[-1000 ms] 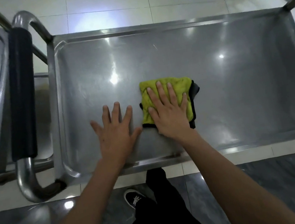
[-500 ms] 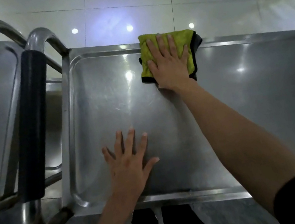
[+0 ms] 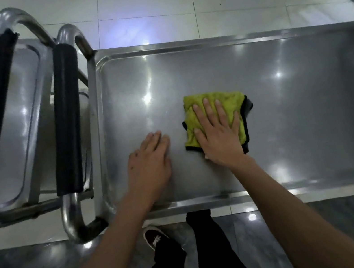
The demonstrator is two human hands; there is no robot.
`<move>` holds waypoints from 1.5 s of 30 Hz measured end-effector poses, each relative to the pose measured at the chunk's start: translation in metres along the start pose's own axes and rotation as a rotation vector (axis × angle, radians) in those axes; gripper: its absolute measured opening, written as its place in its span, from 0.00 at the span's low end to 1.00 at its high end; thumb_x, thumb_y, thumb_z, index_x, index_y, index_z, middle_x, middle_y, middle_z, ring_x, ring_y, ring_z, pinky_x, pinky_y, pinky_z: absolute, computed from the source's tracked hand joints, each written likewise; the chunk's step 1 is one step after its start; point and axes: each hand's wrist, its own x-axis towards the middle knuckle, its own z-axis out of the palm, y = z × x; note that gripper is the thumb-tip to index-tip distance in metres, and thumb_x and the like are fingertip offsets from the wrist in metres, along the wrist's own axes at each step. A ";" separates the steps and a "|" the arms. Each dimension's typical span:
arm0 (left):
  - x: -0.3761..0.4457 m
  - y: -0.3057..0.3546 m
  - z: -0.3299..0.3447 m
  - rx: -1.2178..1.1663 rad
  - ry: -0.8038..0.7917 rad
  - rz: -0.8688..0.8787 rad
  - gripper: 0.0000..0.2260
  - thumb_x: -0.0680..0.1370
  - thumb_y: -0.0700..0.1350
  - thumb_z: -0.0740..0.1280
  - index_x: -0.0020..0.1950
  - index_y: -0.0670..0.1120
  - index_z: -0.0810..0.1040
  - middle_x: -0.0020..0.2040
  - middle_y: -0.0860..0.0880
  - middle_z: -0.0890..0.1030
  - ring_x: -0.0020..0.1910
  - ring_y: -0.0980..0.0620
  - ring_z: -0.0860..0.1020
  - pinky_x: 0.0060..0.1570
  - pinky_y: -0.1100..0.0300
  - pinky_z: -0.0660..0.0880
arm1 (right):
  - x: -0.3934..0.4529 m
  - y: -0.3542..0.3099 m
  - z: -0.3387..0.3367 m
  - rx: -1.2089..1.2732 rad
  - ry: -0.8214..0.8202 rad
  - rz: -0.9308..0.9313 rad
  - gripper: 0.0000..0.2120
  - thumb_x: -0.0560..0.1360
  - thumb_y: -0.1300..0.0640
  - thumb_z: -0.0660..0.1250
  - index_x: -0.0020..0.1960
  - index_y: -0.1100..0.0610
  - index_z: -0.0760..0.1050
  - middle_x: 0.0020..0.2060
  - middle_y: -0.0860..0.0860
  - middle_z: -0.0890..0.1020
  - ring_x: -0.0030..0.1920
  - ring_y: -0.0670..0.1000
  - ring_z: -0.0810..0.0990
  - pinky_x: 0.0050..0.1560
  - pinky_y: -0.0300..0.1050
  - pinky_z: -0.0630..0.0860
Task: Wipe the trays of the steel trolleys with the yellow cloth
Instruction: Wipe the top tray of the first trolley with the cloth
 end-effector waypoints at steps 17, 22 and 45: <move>-0.018 -0.058 -0.003 0.125 -0.004 -0.039 0.27 0.76 0.66 0.63 0.73 0.61 0.65 0.77 0.49 0.60 0.77 0.41 0.55 0.70 0.31 0.57 | -0.151 -0.084 0.033 -0.009 -0.057 0.039 0.28 0.83 0.43 0.47 0.81 0.43 0.46 0.82 0.47 0.48 0.81 0.54 0.42 0.74 0.72 0.44; -0.010 -0.060 -0.004 0.123 0.005 -0.050 0.25 0.75 0.66 0.65 0.71 0.62 0.68 0.75 0.50 0.61 0.76 0.41 0.57 0.69 0.32 0.58 | -0.099 -0.087 0.029 0.028 -0.059 0.018 0.28 0.84 0.43 0.47 0.81 0.42 0.43 0.81 0.46 0.45 0.81 0.54 0.39 0.74 0.71 0.40; -0.002 -0.061 -0.007 -0.004 -0.026 -0.155 0.26 0.73 0.63 0.70 0.71 0.63 0.73 0.79 0.53 0.58 0.79 0.46 0.50 0.75 0.33 0.50 | 0.224 -0.089 -0.019 -0.002 -0.051 -0.165 0.29 0.82 0.42 0.43 0.81 0.45 0.43 0.82 0.50 0.44 0.80 0.58 0.40 0.73 0.74 0.42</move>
